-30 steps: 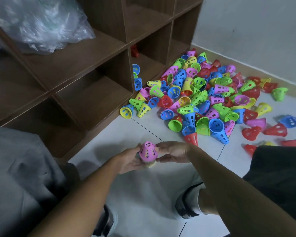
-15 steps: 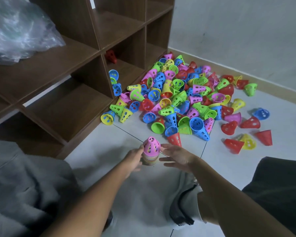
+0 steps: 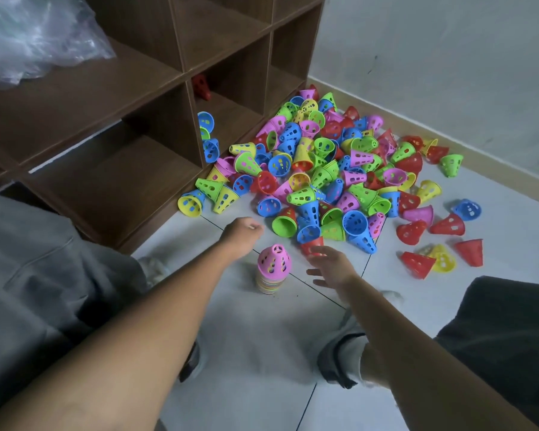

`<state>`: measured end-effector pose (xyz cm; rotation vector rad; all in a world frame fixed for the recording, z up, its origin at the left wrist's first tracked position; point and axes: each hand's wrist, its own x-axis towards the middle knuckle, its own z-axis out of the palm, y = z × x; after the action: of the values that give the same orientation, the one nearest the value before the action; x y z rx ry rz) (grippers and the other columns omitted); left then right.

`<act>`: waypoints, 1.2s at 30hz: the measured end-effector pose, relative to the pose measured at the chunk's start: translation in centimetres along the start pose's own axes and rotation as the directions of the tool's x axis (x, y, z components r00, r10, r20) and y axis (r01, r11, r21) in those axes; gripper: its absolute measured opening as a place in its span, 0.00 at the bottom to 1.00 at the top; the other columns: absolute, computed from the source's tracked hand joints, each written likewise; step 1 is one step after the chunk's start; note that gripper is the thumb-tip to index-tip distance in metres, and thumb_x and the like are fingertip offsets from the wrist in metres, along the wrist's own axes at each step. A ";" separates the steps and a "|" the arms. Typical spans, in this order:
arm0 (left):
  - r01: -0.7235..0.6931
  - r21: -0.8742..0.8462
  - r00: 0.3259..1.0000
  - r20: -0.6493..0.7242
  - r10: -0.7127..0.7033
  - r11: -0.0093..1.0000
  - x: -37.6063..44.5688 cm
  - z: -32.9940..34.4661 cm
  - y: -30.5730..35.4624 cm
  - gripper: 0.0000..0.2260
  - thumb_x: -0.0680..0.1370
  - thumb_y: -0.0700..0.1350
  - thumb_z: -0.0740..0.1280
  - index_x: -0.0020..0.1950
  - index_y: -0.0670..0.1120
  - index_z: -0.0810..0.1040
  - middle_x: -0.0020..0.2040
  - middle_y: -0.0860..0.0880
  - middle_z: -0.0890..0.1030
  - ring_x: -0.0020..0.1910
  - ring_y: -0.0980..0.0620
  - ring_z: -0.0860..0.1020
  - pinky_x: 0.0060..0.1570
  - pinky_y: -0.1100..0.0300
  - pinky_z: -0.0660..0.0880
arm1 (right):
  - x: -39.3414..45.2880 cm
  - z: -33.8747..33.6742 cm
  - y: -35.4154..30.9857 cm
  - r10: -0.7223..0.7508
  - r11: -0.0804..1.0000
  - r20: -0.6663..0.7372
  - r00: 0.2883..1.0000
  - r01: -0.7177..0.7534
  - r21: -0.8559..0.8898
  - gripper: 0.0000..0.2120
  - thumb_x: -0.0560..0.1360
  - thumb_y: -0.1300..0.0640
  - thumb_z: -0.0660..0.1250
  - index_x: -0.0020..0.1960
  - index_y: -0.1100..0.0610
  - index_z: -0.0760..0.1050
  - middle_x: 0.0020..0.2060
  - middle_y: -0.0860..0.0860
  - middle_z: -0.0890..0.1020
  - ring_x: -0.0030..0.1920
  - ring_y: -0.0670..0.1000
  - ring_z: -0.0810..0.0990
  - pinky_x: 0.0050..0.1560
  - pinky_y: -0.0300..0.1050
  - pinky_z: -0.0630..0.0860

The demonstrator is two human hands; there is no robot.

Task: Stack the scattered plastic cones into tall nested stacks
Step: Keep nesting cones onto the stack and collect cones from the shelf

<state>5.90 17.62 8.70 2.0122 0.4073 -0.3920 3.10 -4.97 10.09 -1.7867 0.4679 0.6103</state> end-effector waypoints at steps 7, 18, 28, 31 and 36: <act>0.001 -0.110 0.994 0.112 0.011 0.994 2.7 1.8 1.4 0.08 0.80 0.45 0.66 0.57 0.45 0.80 0.48 0.46 0.80 0.41 0.49 0.75 0.35 0.62 0.70 | 3.5 -1.0 0.2 -0.113 0.980 -0.017 0.993 0.109 -0.166 0.15 0.78 0.60 0.65 0.64 0.51 0.74 0.51 0.53 0.83 0.44 0.53 0.81 0.44 0.46 0.75; 0.133 -0.061 0.943 0.316 -0.108 0.989 7.1 4.2 2.5 0.22 0.82 0.49 0.63 0.76 0.56 0.65 0.64 0.44 0.76 0.53 0.46 0.77 0.46 0.55 0.74 | 6.8 -1.7 0.7 -0.174 0.784 0.029 0.984 0.157 -0.601 0.28 0.78 0.57 0.68 0.76 0.50 0.65 0.71 0.55 0.67 0.68 0.56 0.71 0.65 0.42 0.65; 0.243 -0.099 0.891 0.416 -0.182 0.965 9.7 4.7 3.6 0.23 0.83 0.50 0.62 0.78 0.52 0.62 0.68 0.47 0.74 0.62 0.45 0.77 0.61 0.47 0.73 | 9.9 -2.3 0.0 -0.092 0.688 0.066 0.994 0.111 -0.717 0.30 0.79 0.57 0.64 0.78 0.46 0.58 0.67 0.56 0.71 0.59 0.57 0.75 0.48 0.43 0.71; 0.255 -0.173 0.911 0.373 -0.176 0.951 10.4 4.7 3.4 0.21 0.83 0.47 0.62 0.76 0.50 0.64 0.63 0.48 0.74 0.56 0.48 0.77 0.56 0.50 0.73 | 10.4 -2.7 0.1 -0.125 0.628 0.048 0.991 0.117 -0.770 0.25 0.79 0.56 0.62 0.75 0.48 0.65 0.64 0.55 0.76 0.60 0.57 0.77 0.55 0.47 0.74; 0.226 -0.304 0.965 0.200 -0.170 0.925 11.2 4.3 2.8 0.13 0.82 0.41 0.63 0.67 0.45 0.76 0.53 0.43 0.78 0.42 0.53 0.78 0.39 0.61 0.73 | 11.0 -3.3 0.6 -0.175 0.561 -0.014 0.984 0.088 -0.823 0.13 0.79 0.55 0.61 0.63 0.47 0.75 0.54 0.50 0.80 0.52 0.53 0.79 0.50 0.49 0.79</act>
<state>16.71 13.90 4.03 1.6071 0.5351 -0.5798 11.95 -8.43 3.67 -2.7411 0.0728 0.6950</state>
